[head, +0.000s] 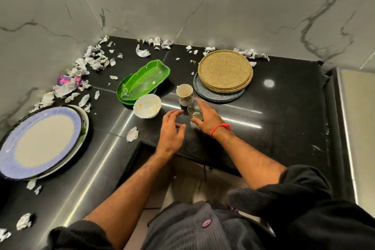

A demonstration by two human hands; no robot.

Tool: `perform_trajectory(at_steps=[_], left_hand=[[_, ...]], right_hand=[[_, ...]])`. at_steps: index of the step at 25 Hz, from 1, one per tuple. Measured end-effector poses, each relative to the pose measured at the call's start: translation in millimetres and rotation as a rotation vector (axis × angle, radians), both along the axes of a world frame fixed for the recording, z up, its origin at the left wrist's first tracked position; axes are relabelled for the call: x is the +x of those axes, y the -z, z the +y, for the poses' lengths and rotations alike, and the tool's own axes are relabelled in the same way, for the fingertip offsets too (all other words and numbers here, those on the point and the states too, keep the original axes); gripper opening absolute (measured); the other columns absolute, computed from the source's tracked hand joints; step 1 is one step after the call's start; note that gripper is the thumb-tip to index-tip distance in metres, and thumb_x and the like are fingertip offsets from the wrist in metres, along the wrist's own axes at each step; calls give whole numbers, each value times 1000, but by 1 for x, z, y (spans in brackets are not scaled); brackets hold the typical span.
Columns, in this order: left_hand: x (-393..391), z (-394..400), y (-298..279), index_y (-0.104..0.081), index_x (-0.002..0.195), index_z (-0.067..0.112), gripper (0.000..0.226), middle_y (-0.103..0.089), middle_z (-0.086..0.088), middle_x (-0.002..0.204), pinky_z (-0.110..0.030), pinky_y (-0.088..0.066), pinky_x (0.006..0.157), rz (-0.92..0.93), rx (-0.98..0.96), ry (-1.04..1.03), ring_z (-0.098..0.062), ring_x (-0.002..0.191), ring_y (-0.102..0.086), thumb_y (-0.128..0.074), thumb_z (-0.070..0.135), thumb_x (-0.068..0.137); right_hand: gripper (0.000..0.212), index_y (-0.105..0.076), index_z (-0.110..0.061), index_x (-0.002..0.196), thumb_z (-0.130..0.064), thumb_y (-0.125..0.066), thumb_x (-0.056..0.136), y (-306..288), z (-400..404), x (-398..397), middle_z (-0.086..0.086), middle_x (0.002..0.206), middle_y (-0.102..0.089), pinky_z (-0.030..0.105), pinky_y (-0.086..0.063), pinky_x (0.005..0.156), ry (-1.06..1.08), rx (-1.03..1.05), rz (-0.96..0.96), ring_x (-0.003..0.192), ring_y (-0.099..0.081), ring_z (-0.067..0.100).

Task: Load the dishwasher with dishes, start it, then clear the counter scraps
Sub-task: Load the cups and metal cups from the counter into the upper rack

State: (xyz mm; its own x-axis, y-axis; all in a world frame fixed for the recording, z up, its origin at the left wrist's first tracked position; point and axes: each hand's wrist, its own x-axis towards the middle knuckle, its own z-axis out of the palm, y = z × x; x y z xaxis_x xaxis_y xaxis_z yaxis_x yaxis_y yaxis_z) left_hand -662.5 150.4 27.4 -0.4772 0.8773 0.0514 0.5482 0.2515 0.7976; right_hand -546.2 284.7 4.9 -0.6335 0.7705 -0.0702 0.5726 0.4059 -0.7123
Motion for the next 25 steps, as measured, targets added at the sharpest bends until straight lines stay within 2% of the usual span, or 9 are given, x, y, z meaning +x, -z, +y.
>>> perform_trajectory(at_steps=[3,6,9,12,15,18,20,22,25], left_hand=[[-4,7,2,-50,143,10,50,-41,-7,143,-7,-47,91,-27,15,72,-3,108,-59,-65,11,95],[3,9,-2,-50,143,14,49,-42,-6,143,-9,-48,93,-71,81,160,15,113,-50,-64,25,98],[35,10,-8,-47,145,26,56,-50,2,139,-20,-54,90,-185,68,380,-5,113,-60,-68,38,94],[90,12,-8,-51,140,29,47,-66,8,120,-23,-56,84,-294,43,520,-4,102,-67,-66,37,96],[152,7,-9,-63,122,24,30,-73,1,101,-34,-58,72,-651,-131,526,-13,87,-71,-52,43,103],[222,-9,-13,-65,120,15,49,-72,-12,102,-40,-56,73,-1034,-492,613,-26,84,-68,-43,55,102],[264,-26,-14,-64,124,12,57,-72,-15,101,-44,-52,77,-1022,-724,700,-30,84,-65,-40,58,102],[301,-40,-8,-63,121,12,56,-68,-14,85,-37,-54,63,-911,-870,771,-26,68,-62,-35,57,103],[359,-59,12,-53,124,16,48,-65,-7,87,-32,-53,50,-587,-857,903,-22,62,-64,-36,57,104]], right_hand=[[74,-42,-29,141,-32,-78,77,-3,-3,3,2,135,-57,41,-45,105,105,12,40,125,-53,25],[67,-47,-26,131,-33,-81,74,-12,-26,27,3,125,-55,36,-48,98,212,6,171,114,-55,19],[67,-47,-24,134,-27,-79,75,-24,-61,67,3,125,-46,32,-50,95,285,35,236,108,-55,16],[69,-45,-20,143,-26,-68,79,-33,-102,118,5,123,-43,29,-48,99,468,144,264,107,-55,16],[70,-45,-9,143,-18,-74,80,-39,-148,174,9,127,-49,28,-39,107,666,287,281,118,-51,21],[62,-51,0,135,-12,-77,80,-38,-201,232,14,131,-52,32,-38,110,825,438,215,123,-49,25],[62,-53,0,135,-16,-78,80,-29,-234,271,16,127,-51,24,-39,107,938,452,177,120,-50,20],[62,-54,-3,135,-23,-78,82,-16,-264,304,16,123,-51,22,-43,103,1037,443,149,114,-54,18],[61,-54,-8,138,-25,-76,84,9,-301,357,13,123,-50,31,-49,100,1130,412,120,112,-56,20]])
